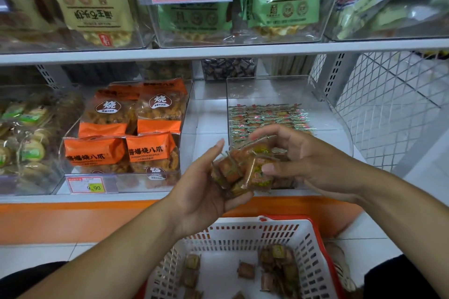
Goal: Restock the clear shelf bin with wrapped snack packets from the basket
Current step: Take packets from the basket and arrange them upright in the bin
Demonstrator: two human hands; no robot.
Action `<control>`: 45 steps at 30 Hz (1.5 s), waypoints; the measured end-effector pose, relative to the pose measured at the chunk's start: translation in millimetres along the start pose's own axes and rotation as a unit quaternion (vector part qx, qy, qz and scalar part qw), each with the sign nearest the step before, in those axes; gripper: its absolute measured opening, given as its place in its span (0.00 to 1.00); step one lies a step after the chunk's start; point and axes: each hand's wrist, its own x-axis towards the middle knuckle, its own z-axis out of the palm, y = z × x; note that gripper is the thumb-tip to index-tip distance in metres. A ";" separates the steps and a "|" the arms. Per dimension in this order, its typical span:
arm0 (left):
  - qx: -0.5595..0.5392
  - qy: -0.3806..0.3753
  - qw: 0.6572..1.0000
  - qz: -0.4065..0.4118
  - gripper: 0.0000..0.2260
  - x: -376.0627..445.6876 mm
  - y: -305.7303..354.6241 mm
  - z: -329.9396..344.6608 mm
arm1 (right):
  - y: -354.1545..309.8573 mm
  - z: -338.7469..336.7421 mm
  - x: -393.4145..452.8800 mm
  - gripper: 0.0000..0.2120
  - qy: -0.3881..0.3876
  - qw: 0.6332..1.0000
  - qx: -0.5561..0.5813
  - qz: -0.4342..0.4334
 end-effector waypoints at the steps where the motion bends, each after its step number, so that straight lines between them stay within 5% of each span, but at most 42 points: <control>1: 0.010 -0.005 1.000 -0.016 0.26 -0.2 0.2 0.0 | 0.4 -0.7 0.4 0.22 0.000 1.000 -0.020 -0.019; 9: -0.007 -0.100 0.993 -0.070 0.29 -4.3 6.6 -2.2 | -1.9 -9.7 -1.1 0.15 0.015 0.984 -0.156 -0.082; 17: -0.010 -0.020 1.000 -0.018 0.17 -1.5 1.2 2.4 | -5.8 -8.6 -5.9 0.17 0.057 0.938 -0.325 -0.102; 20: -0.010 -0.004 1.000 0.004 0.19 0.6 0.4 3.5 | -4.6 -9.2 -5.3 0.19 0.079 0.933 -0.342 -0.083; 26: 0.013 0.056 0.997 0.047 0.11 4.0 0.9 4.6 | -6.1 -17.8 -6.2 0.18 0.087 0.954 -0.283 -0.049; 30: 0.026 0.107 0.987 0.117 0.18 4.2 0.0 4.0 | -2.7 -25.2 -7.1 0.16 0.138 0.961 -0.234 -0.049; 32: 0.068 0.159 0.968 0.181 0.18 4.6 -0.8 1.9 | -6.0 -30.7 -7.9 0.18 0.156 0.966 -0.203 -0.043; 36: 0.198 0.234 0.907 0.290 0.13 6.8 -3.2 -2.2 | -7.1 -27.7 -7.2 0.23 0.066 0.998 -0.018 0.015; 41: 0.288 0.198 0.877 0.330 0.11 7.6 -6.6 -0.6 | 6.9 -10.9 -1.5 0.20 0.064 0.993 -0.070 0.071; 45: 0.287 0.169 0.889 0.315 0.12 3.9 -4.1 0.6 | 7.7 -8.0 0.2 0.23 0.056 0.991 -0.075 0.094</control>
